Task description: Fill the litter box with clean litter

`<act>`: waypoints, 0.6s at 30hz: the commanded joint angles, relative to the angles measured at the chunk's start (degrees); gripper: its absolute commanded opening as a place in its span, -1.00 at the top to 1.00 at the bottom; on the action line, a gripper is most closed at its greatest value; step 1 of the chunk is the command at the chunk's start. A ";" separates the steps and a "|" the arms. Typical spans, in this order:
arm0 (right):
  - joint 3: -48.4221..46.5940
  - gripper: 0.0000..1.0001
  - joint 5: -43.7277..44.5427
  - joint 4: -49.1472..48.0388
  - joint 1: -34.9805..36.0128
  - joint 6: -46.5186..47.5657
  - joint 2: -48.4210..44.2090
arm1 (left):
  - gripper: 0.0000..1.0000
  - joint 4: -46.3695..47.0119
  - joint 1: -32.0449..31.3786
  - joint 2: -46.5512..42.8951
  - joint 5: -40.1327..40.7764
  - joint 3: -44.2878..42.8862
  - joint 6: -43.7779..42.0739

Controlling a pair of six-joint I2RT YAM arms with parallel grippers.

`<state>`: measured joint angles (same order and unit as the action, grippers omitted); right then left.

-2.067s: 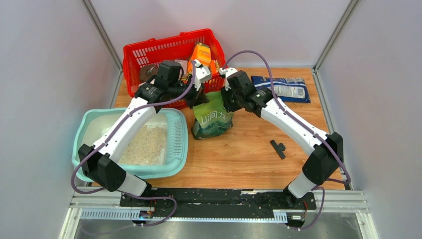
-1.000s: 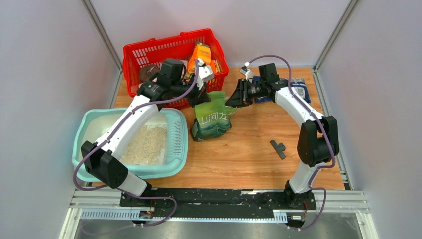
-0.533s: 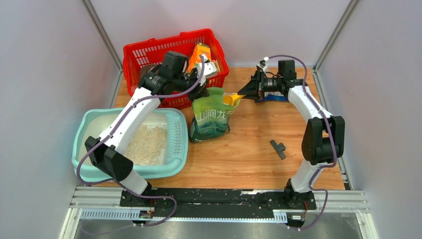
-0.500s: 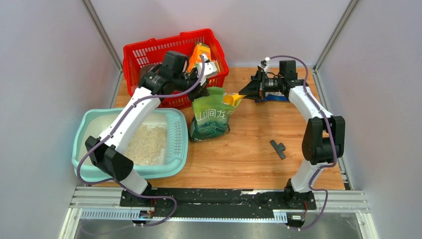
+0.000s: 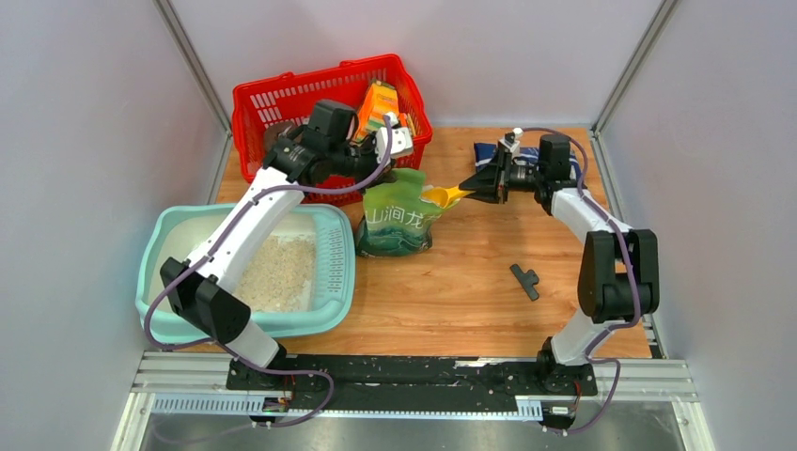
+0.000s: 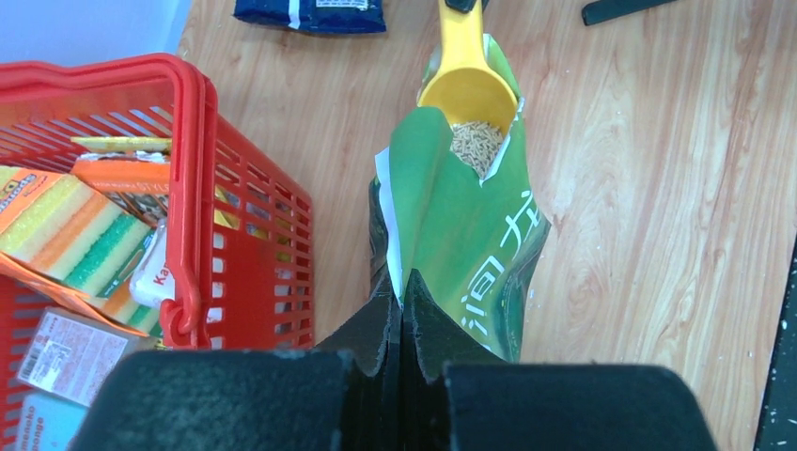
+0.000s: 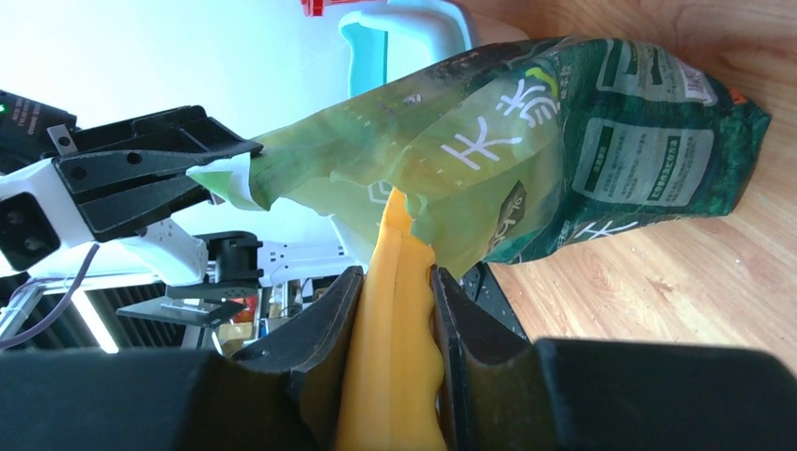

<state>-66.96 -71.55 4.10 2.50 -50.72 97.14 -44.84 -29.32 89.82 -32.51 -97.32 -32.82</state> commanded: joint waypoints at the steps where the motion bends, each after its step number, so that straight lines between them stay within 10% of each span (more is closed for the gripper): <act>1: 5.33 1.00 -3.42 -22.24 -1.18 -14.66 -3.80 | 1.00 13.20 0.05 -7.20 -0.98 -1.74 -5.06; 18: 4.04 1.00 -6.67 -17.29 -4.61 -13.00 -5.30 | 1.00 16.18 0.05 -11.16 3.24 4.33 -4.19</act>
<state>-60.75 -73.60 -15.81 -0.51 -64.31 94.50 -40.69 -29.76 85.03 -30.28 -90.78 -35.11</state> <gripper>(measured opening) 0.301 0.006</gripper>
